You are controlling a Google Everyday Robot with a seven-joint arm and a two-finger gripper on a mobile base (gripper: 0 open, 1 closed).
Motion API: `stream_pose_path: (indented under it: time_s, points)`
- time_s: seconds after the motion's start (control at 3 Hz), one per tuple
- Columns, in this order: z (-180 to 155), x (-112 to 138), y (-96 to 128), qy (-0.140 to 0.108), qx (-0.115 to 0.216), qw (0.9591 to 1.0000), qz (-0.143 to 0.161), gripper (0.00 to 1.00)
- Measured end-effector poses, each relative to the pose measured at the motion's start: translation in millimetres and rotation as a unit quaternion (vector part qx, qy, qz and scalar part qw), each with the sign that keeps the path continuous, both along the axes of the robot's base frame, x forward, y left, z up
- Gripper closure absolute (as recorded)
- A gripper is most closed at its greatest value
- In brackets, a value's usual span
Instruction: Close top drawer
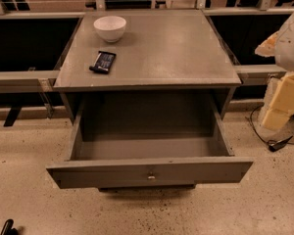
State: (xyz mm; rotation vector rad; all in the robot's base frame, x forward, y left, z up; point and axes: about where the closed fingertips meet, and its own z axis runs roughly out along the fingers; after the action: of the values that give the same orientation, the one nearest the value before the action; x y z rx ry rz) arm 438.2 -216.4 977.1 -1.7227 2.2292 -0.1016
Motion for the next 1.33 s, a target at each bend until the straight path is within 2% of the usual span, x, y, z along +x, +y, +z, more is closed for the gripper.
stream_pose_path:
  time_s: [0.33,0.67,1.0,1.33]
  points:
    - [0,0,0,0.0,0.0,1.0,0.0,0.0]
    - [-4,0,1,-0.005,-0.001,1.0,0.007,0.18]
    - [-56,-7,13,0.005,0.025,0.9985,0.049,0.49]
    - [-98,-15,27,0.025,0.044,0.9949,0.087,0.72]
